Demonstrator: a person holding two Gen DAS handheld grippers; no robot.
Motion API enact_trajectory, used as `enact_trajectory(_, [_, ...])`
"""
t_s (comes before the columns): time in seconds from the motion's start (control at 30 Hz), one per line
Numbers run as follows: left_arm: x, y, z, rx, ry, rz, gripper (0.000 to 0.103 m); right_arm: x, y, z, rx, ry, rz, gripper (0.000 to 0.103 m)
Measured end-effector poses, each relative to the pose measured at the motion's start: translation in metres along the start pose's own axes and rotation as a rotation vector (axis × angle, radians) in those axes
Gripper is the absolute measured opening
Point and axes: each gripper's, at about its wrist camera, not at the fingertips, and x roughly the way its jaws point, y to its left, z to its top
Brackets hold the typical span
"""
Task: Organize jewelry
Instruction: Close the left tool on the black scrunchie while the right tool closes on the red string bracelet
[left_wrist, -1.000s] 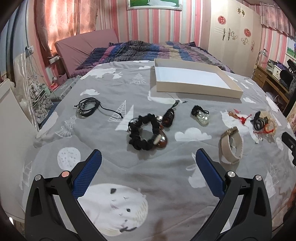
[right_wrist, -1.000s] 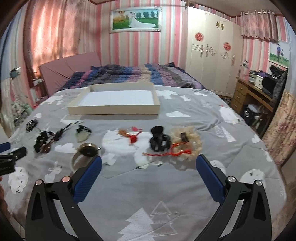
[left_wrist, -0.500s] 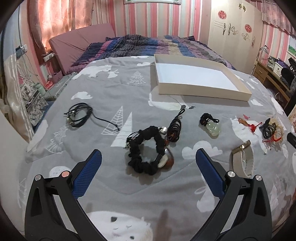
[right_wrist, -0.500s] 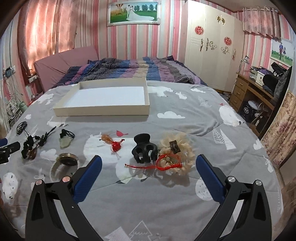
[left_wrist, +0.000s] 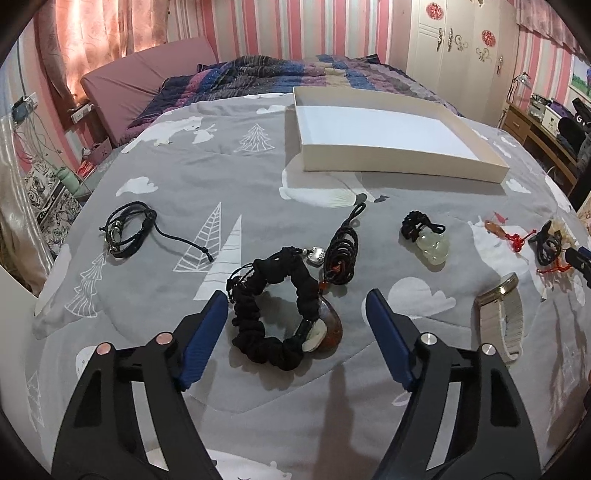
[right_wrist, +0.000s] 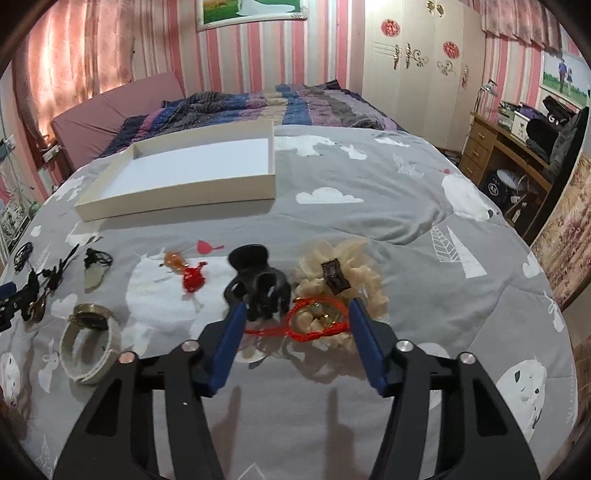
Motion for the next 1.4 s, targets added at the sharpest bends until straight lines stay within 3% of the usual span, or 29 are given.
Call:
enact_trajectory(0.33, [0.007, 0.0, 0.002, -0.009, 0.014, 0.019, 0.075, 0.021, -0.016, -0.002, 0.054, 0.054, -0.026, 0.037])
enact_trajectory(0.63, [0.005, 0.003, 0.0, -0.012, 0.017, 0.021, 0.075, 0.022, -0.02, -0.004, 0.081, 0.054, 0.003, 0.008])
enact_trajectory(0.87, [0.006, 0.004, 0.0, -0.01, 0.021, 0.02, 0.073, 0.017, -0.015, -0.004, 0.062, 0.03, 0.018, 0.004])
enact_trajectory(0.93, [0.007, 0.004, 0.0, -0.01, 0.027, 0.01, 0.065, 0.016, -0.014, -0.003, 0.058, 0.025, 0.027, 0.004])
enact_trajectory(1.1, [0.012, 0.004, 0.0, -0.011, 0.04, 0.006, 0.062, 0.013, -0.011, -0.003, 0.052, 0.016, 0.046, 0.004])
enact_trajectory(1.3, [0.015, -0.002, 0.004, 0.007, 0.046, -0.001, 0.047, 0.014, -0.01, -0.004, 0.05, 0.015, 0.058, 0.004])
enact_trajectory(1.4, [0.013, -0.005, 0.006, 0.016, 0.035, 0.001, 0.047, 0.013, -0.009, -0.004, 0.045, 0.012, 0.062, 0.004])
